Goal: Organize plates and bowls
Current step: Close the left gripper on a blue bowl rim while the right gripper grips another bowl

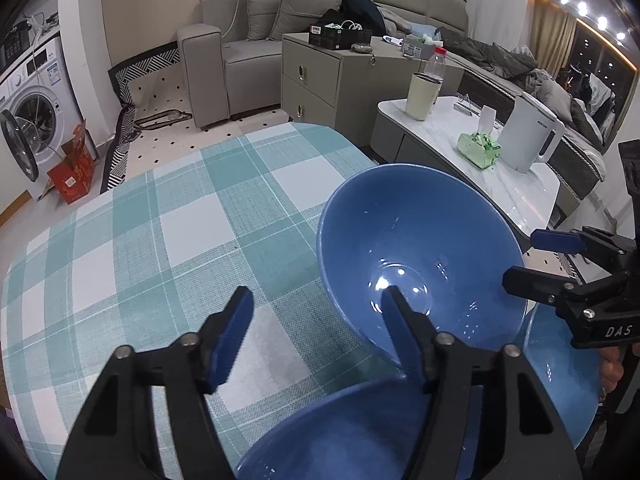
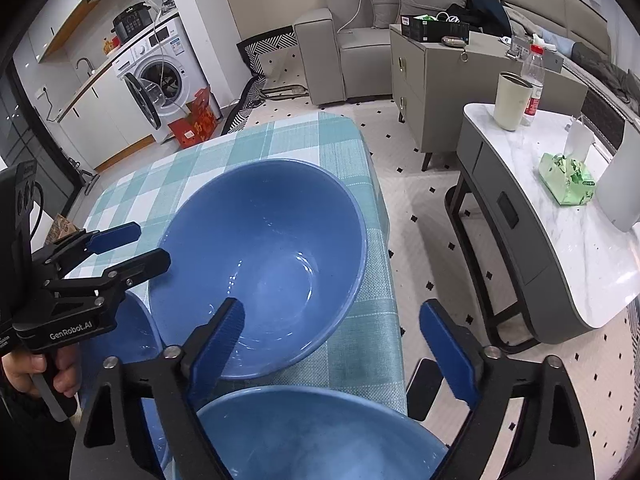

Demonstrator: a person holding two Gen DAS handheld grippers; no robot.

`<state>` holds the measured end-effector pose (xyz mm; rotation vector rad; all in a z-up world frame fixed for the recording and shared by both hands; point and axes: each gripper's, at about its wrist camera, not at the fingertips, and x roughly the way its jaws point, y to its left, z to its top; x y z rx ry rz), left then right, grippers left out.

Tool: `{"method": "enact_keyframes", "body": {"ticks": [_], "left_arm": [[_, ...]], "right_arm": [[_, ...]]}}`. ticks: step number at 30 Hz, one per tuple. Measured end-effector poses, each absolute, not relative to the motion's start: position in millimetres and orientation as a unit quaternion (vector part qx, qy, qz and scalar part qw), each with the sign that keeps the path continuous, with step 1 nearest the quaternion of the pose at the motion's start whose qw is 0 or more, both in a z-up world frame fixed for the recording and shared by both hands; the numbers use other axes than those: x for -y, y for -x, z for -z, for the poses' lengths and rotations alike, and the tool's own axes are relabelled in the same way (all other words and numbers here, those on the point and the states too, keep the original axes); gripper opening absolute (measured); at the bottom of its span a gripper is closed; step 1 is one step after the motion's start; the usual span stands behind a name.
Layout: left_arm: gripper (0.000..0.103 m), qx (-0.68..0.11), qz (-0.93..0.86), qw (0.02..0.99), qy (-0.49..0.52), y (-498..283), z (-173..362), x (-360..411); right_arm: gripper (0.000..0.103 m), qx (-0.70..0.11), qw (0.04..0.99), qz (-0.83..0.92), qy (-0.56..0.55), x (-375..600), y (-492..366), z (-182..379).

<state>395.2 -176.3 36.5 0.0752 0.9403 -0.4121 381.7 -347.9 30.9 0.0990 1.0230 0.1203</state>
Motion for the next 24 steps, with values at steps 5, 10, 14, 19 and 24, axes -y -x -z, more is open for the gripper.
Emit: {"method": "enact_keyframes", "body": {"ticks": [5, 10, 14, 19, 24], "left_arm": [[0.046, -0.456, 0.205, 0.865, -0.033, -399.1, -30.4, 180.8], [0.036, -0.458, 0.21, 0.863, -0.03, -400.3, -28.4, 182.3], [0.031, -0.458, 0.211, 0.863, -0.03, -400.3, -28.5, 182.1], [0.023, -0.457, 0.217, 0.862, -0.034, -399.5, -27.0, 184.2], [0.018, -0.454, 0.219, 0.863, -0.042, -397.6, -26.7, 188.0]], "right_arm": [[0.078, -0.497, 0.864, -0.064, -0.046, 345.2, -384.7, -24.6], [0.061, -0.499, 0.863, -0.071, -0.044, 342.1, -386.4, -20.0], [0.051, -0.495, 0.865, -0.069, -0.04, 341.8, -386.0, -19.5], [0.038, -0.496, 0.865, -0.065, -0.035, 341.3, -385.8, -17.5], [0.026, -0.492, 0.868, -0.064, -0.028, 339.5, -385.0, -16.5]]}}
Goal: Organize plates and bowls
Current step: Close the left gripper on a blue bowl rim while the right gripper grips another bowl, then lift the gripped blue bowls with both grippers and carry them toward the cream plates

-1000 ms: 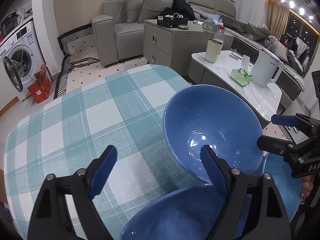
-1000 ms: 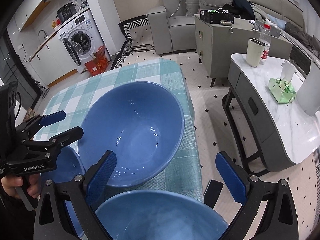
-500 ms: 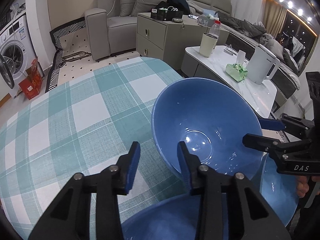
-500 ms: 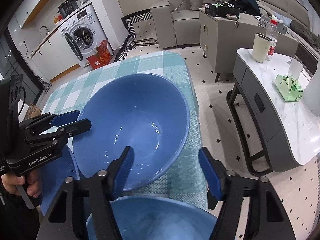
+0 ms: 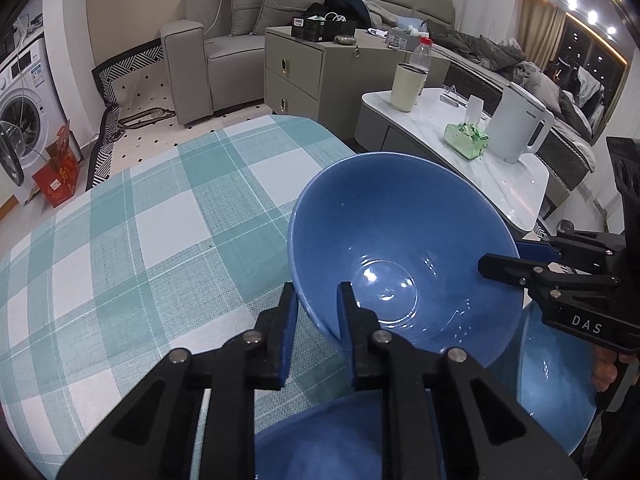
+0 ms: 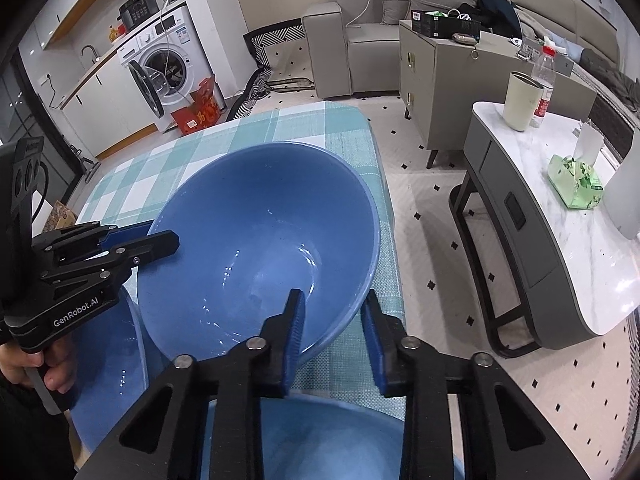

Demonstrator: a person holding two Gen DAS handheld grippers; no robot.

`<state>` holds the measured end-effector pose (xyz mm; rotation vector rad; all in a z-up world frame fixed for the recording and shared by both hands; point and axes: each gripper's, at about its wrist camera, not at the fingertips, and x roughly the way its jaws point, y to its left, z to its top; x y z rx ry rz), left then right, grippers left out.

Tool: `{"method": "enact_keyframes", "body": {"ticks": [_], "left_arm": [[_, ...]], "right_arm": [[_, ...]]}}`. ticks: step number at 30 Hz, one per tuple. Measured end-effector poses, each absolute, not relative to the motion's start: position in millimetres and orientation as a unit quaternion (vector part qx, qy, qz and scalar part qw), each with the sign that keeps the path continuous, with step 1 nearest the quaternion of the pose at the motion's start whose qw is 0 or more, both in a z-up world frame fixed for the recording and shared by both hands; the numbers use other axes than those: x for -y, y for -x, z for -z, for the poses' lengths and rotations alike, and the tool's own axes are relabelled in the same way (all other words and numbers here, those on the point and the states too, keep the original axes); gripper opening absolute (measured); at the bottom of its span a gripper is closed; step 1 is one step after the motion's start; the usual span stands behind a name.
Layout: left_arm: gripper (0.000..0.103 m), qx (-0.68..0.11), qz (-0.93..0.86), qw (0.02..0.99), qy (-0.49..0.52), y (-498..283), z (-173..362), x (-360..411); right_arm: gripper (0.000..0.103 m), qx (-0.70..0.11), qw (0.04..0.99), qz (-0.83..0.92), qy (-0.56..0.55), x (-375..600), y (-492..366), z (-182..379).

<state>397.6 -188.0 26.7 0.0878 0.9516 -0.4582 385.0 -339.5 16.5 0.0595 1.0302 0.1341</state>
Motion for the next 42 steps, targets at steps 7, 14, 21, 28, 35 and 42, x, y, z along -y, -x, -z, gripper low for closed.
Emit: {"method": "enact_keyframes", "body": {"ticks": [7, 14, 21, 28, 35, 42], "left_arm": [[0.017, -0.45, 0.217, 0.865, -0.044, -395.5, -28.8, 189.0], [0.016, -0.441, 0.217, 0.87, -0.047, -392.3, -34.6, 189.1], [0.016, -0.424, 0.217, 0.878, -0.048, -387.6, -46.1, 188.5], [0.016, -0.412, 0.219, 0.883, -0.047, -381.8, -58.8, 187.3], [0.016, -0.395, 0.217, 0.891, -0.045, -367.4, -75.1, 181.2], [0.016, -0.374, 0.213, 0.902, -0.045, -347.0, -94.1, 173.1]], "right_arm": [[0.024, -0.485, 0.873, -0.054, -0.017, 337.1, -382.8, -19.0], [0.023, -0.471, 0.88, -0.051, -0.015, 337.4, -378.8, -27.2], [0.022, -0.455, 0.889, -0.049, -0.01, 336.3, -372.9, -37.7], [0.022, -0.438, 0.898, -0.048, -0.011, 337.2, -365.7, -52.4], [0.022, -0.414, 0.909, -0.049, -0.005, 329.6, -348.4, -72.9], [0.022, -0.39, 0.919, -0.051, 0.002, 321.1, -327.8, -93.6]]}}
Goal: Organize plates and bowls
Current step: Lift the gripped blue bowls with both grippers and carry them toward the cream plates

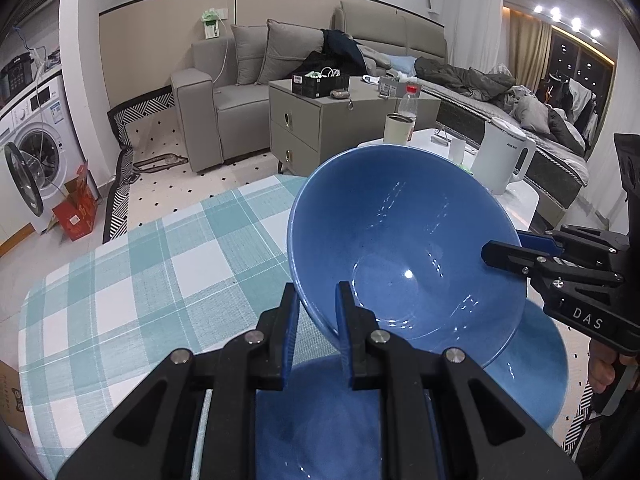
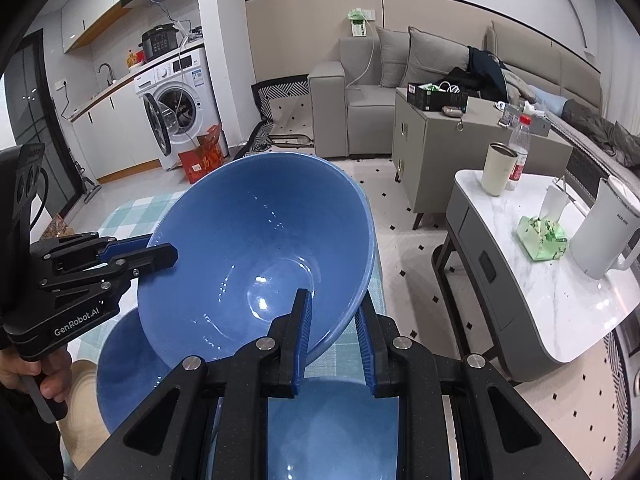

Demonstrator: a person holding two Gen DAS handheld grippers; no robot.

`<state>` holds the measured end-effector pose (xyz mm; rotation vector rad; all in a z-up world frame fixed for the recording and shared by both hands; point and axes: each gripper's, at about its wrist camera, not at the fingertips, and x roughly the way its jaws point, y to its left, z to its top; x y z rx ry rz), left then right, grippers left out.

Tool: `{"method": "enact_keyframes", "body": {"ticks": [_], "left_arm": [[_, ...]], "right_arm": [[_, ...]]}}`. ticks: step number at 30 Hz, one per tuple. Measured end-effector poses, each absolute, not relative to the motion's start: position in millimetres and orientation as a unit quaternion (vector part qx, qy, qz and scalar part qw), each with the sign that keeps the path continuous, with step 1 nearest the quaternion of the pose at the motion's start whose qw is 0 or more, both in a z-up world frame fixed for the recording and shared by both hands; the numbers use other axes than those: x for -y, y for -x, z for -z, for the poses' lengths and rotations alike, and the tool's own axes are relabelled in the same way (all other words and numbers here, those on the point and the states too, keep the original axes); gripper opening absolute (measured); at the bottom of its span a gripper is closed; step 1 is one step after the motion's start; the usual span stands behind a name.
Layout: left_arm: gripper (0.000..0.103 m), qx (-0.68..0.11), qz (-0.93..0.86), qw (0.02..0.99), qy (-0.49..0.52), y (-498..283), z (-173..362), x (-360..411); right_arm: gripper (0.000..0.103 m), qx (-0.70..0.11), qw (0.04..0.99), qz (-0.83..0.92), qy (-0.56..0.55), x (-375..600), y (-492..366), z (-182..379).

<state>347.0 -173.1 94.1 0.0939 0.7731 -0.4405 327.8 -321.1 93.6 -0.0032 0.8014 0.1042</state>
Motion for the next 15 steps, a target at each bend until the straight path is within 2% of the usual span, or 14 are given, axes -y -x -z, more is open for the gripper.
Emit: {"method": "enact_keyframes", "body": {"ticks": [15], "left_arm": [[0.016, -0.343, 0.204, 0.916, -0.043, -308.4, -116.3, 152.7]], "right_arm": [[0.022, -0.358, 0.931, -0.065, 0.014, 297.0, -284.8, -123.1]]}}
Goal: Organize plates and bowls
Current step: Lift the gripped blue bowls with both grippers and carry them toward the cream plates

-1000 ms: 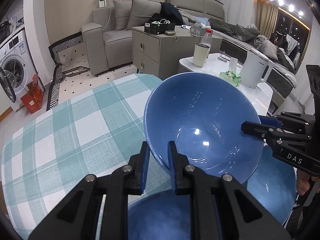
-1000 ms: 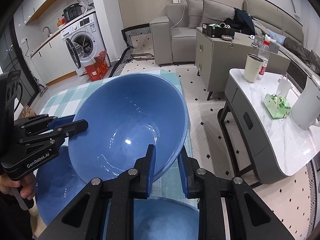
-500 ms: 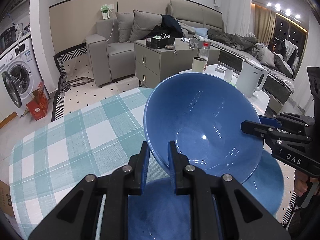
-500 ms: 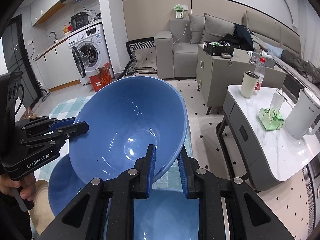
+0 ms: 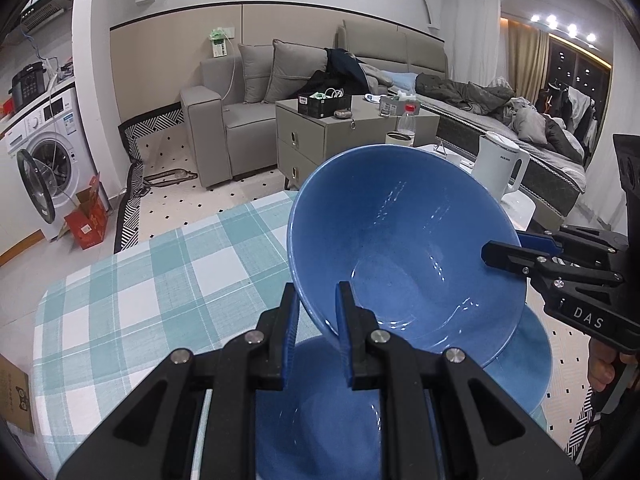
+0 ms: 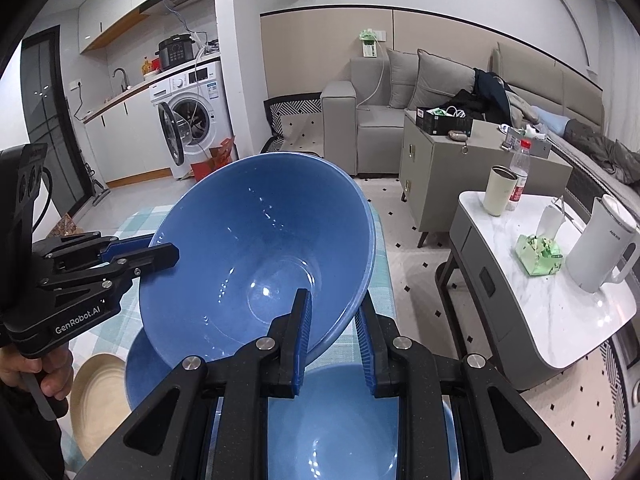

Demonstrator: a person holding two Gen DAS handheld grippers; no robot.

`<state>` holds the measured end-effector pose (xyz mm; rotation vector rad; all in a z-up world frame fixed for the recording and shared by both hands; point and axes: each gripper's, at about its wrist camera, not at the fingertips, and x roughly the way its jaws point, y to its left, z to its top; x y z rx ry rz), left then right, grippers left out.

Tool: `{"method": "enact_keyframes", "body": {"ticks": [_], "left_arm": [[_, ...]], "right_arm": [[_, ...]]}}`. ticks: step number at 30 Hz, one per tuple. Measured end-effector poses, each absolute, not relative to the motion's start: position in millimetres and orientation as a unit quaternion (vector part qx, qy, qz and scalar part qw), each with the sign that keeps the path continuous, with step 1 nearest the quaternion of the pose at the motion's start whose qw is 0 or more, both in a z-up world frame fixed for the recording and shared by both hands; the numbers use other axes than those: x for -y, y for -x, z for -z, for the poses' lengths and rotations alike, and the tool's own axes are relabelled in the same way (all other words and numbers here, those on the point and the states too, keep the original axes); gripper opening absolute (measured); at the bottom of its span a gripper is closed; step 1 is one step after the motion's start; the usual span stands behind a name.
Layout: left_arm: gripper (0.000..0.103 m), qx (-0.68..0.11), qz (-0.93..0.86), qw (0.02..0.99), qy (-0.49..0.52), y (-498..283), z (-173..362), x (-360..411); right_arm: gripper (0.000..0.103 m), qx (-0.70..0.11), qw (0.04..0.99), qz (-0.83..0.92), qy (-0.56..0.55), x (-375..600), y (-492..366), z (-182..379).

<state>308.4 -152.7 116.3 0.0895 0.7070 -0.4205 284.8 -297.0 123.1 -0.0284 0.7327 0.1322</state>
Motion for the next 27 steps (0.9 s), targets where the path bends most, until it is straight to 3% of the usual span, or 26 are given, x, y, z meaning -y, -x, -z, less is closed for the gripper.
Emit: {"method": "enact_keyframes", "body": {"ticks": [27], "left_arm": [[0.016, -0.338, 0.165, 0.926, -0.04, -248.9, -108.5, 100.8]], "right_arm": [[0.022, -0.364, 0.923, -0.115, 0.037, 242.2, -250.9, -115.6]]}}
